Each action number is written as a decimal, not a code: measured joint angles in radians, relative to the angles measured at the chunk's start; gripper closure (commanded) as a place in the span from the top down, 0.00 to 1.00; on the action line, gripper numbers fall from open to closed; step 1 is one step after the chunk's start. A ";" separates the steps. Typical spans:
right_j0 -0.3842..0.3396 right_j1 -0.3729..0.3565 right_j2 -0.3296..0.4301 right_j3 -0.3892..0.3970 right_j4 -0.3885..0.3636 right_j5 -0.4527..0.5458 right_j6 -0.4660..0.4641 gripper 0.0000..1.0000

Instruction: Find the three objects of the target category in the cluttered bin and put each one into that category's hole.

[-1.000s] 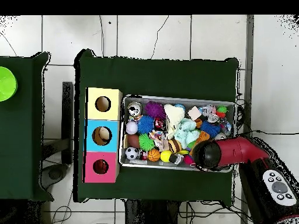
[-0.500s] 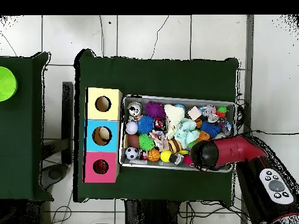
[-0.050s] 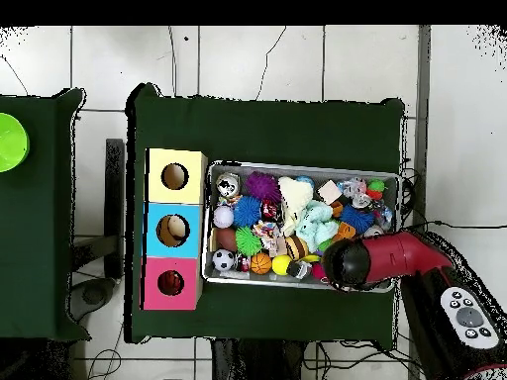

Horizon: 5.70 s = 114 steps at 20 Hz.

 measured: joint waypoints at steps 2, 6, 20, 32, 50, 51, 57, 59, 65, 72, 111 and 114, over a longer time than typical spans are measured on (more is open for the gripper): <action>0.000 -0.019 0.001 0.018 0.015 0.000 0.000 0.00; 0.004 -0.110 0.008 0.092 0.090 0.001 0.000 0.00; 0.109 -0.346 0.008 0.232 0.282 0.003 0.000 0.00; 0.266 -0.359 0.008 0.342 0.496 -0.022 0.001 0.00; 0.605 -0.392 0.008 0.467 0.924 -0.240 0.099 0.00; 0.621 -0.384 0.008 0.464 0.934 -0.269 0.108 0.00; 0.630 -0.321 0.008 0.454 0.937 -0.401 0.116 0.00; 0.620 -0.286 0.008 0.451 0.938 -0.459 0.116 0.00; 0.597 -0.255 0.008 0.445 0.939 -0.493 0.116 0.00; 0.594 -0.256 0.008 0.445 0.939 -0.493 0.116 0.00; 0.444 -0.212 -0.025 0.401 0.797 -0.396 0.116 0.00; 0.431 -0.217 -0.026 0.389 0.759 -0.367 0.116 0.00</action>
